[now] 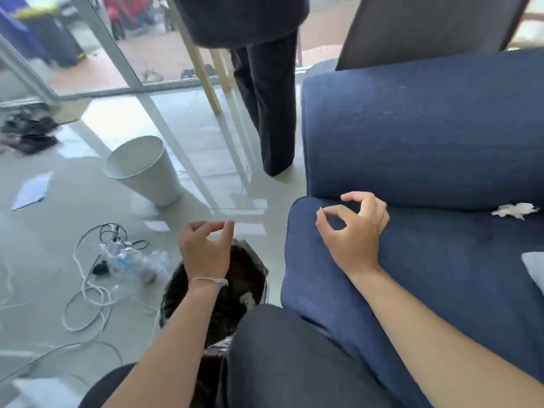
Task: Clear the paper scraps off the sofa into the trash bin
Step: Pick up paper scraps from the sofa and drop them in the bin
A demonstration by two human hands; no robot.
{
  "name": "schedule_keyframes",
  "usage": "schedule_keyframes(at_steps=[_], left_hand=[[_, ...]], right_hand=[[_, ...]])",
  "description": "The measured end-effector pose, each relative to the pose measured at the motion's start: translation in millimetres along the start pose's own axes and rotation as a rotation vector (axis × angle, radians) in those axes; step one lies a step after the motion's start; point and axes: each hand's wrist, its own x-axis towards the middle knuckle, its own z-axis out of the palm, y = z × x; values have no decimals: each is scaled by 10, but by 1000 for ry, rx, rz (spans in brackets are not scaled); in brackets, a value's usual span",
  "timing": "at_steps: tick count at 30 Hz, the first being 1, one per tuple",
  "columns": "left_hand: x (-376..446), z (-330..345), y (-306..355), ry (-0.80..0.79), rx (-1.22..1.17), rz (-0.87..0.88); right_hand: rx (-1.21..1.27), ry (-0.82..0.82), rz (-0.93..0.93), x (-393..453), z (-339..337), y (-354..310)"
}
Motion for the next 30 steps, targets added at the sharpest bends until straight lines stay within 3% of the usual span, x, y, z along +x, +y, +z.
schedule_keyframes(at_steps=[5,9,11,14,18,22,30], left_hand=[[251,-651,-401,39,0,-46],[445,-1001,-520,-8,65,160],[533,-1176,-690,-48,115,172],[573,-1368,-936,-80,122,76],[580,-1426,-1083,-204,185,78],[548,-1406,-1169,-373,259,115],[556,-1324,-1081,-437,292,155]], right_hand=[[151,-242,7,-217,612,-955],[208,-345,20,-467,1017,-1511],[213,-346,78,-583,1161,-1668],[102,-409,29,-810,1356,-1688],[50,-613,-22,-802,1549,-1603],[65,-853,121,-738,1626,-1439],[-45,-1120,209,-784,1682,-1370]])
